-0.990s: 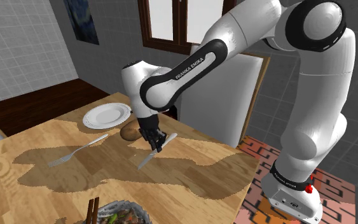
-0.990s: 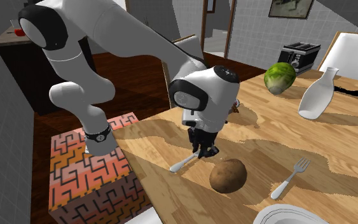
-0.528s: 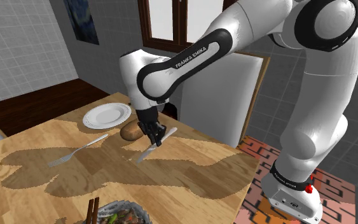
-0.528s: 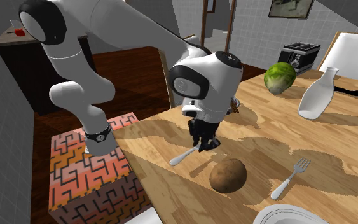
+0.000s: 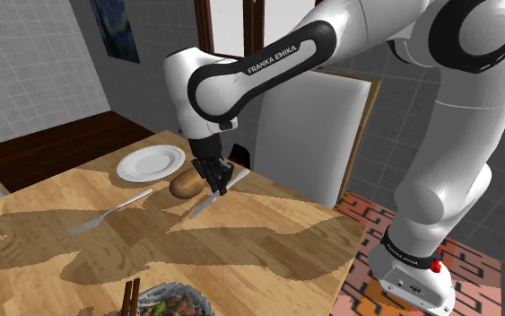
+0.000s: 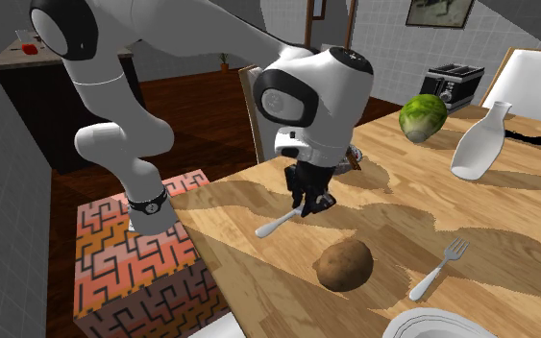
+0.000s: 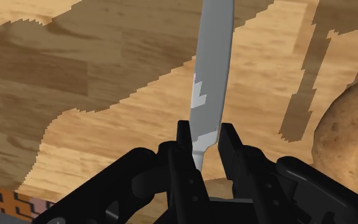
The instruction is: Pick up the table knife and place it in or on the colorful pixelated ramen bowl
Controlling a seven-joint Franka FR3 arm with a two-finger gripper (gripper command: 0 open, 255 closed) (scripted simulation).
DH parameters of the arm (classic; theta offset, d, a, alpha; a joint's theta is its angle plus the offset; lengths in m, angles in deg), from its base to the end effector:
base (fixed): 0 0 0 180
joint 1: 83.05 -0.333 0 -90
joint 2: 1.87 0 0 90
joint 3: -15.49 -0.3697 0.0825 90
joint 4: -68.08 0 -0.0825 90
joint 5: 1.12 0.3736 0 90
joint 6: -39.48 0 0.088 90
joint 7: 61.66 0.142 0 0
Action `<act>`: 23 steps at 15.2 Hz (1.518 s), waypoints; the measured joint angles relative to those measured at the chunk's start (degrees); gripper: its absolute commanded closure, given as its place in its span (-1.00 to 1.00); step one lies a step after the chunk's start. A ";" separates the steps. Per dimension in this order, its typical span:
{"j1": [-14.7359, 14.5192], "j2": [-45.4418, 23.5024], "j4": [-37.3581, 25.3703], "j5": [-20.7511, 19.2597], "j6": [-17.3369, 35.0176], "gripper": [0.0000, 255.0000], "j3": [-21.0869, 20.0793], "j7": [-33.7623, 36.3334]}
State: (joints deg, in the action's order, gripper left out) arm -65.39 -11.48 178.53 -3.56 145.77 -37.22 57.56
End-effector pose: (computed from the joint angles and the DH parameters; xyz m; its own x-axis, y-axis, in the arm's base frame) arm 0.4663 0.2985 0.4441 0.1219 -0.9925 0.0007 -0.9734 -0.1194 0.1956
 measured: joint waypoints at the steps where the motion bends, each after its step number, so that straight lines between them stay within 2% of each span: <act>1: 0.15 0.47 -0.46 0.37 -0.76 1.00 -0.09 -0.22; 16: 0.80 3.35 -9.54 2.67 -11.63 1.00 -0.56 -1.18; 19: -0.94 2.72 -10.53 2.59 -12.09 1.00 -1.68 1.65; 23: -4.86 1.20 -12.20 2.17 -12.51 1.00 -3.91 7.77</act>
State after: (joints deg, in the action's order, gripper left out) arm -70.25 -10.27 166.33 -1.40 133.27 -41.13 65.33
